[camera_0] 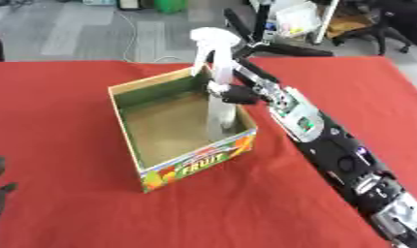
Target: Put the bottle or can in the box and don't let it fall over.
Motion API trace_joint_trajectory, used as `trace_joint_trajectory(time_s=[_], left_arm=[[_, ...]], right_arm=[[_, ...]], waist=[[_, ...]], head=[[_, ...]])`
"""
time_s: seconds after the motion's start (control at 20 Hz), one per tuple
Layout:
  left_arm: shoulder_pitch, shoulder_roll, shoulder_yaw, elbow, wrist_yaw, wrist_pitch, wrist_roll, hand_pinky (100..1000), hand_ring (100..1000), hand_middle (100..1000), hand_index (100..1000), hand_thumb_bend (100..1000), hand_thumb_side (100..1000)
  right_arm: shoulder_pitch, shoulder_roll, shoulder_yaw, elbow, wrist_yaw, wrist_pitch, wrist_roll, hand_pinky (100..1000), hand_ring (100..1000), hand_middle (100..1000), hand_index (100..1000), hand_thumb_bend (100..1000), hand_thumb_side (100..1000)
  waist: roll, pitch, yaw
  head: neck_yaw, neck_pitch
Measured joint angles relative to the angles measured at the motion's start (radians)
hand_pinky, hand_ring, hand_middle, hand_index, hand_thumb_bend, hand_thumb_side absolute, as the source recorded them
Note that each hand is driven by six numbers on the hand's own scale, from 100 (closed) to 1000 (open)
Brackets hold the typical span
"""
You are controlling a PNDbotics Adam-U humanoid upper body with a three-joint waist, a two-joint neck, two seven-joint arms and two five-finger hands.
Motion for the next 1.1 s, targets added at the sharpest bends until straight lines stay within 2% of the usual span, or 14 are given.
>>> trace_joint_trajectory(time_s=[0.55,0.8,1.1], left_arm=[[0.005,0.001,0.005,0.005,-0.001,0.001,0.002,872,1000,918,887,533,738],[0.006,0.001,0.009,0.006,-0.002,0.0,0.004,872,1000,918,888,533,739],[0.008,0.003,0.012,0.006,-0.006,0.0,0.008,872,1000,918,887,534,740]], right_arm=[[0.065,-0.046,0.024,-0.057,-0.152,0.004,0.082,946,1000,1000,1000,100,653],[0.118,-0.081,0.015,-0.124,-0.164,0.014,0.075,945,1000,1000,1000,100,636],[0.191,-0.108,-0.021,-0.18,-0.164,0.023,0.029,944,1000,1000,1000,100,625]], waist=[[-0.01,-0.001,-0.008],[-0.014,-0.001,-0.017],[-0.018,-0.001,-0.026]], head=[[0.0,-0.007],[0.007,-0.007],[0.015,-0.007]])
